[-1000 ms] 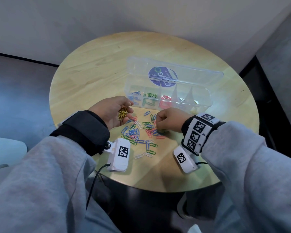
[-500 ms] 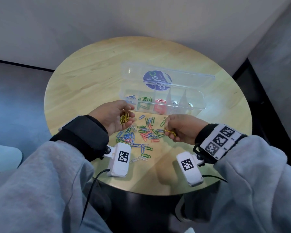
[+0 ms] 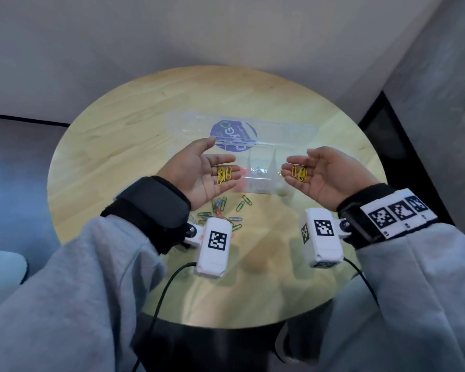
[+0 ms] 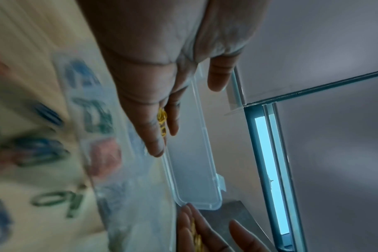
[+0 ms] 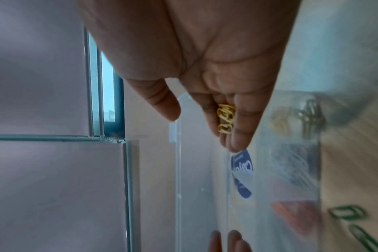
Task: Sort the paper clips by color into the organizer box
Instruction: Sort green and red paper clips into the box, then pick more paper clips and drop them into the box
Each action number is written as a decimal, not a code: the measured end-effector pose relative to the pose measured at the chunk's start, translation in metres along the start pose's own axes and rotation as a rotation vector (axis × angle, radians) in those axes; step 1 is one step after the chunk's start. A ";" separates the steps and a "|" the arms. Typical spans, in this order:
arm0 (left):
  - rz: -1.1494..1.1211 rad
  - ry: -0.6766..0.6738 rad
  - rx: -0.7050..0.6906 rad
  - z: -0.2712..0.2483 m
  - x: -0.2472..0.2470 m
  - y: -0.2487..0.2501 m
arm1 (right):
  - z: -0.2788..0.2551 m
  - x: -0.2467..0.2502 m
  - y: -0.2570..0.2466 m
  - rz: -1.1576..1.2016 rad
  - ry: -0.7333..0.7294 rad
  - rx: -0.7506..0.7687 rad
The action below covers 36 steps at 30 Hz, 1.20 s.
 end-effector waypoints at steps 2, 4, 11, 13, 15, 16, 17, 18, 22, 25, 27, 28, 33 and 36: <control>0.005 -0.027 -0.002 0.009 -0.021 0.001 | 0.002 0.012 -0.011 0.033 0.037 0.012; 0.036 -0.062 0.002 0.019 -0.043 0.001 | 0.005 0.017 -0.017 0.039 0.045 0.013; 0.057 -0.072 0.015 0.049 -0.089 -0.006 | 0.017 0.025 -0.026 0.054 0.038 -0.008; 0.056 -0.080 0.015 0.054 -0.097 -0.010 | 0.019 0.028 -0.025 0.039 0.034 -0.016; 0.059 -0.080 0.003 0.057 -0.101 -0.011 | 0.020 0.027 -0.024 0.029 0.026 -0.029; 0.057 -0.078 -0.001 0.057 -0.102 -0.011 | 0.020 0.027 -0.023 0.024 0.020 -0.034; 0.056 -0.076 -0.005 0.056 -0.102 -0.011 | 0.020 0.026 -0.023 0.017 0.015 -0.035; 0.056 -0.075 -0.009 0.055 -0.101 -0.010 | 0.020 0.026 -0.023 0.011 0.015 -0.030; 0.115 -0.041 -0.063 0.044 -0.087 -0.001 | 0.015 0.023 -0.025 -0.024 0.028 0.017; 0.218 0.035 -0.114 0.030 -0.061 0.010 | 0.011 0.018 -0.025 -0.083 0.036 0.060; 0.298 0.098 -0.127 0.019 -0.038 0.016 | 0.009 0.014 -0.024 -0.124 0.044 0.097; 0.360 0.135 -0.123 0.013 -0.026 0.018 | 0.007 0.009 -0.023 -0.146 0.037 0.110; 0.744 0.322 0.021 -0.018 0.038 0.022 | 0.003 -0.023 0.000 -0.332 -0.067 0.061; 0.993 0.359 0.085 -0.033 0.068 0.020 | 0.005 -0.041 0.020 -0.590 -0.114 0.031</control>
Point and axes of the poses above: each hand's wrist, its own z-axis towards the middle knuckle, its own x-axis out of the back of the hand, y = z × x, the point moved 8 cm from there along z, towards the middle knuckle, and after that the axes turned 9 degrees about -x, right-handed, at the moved point
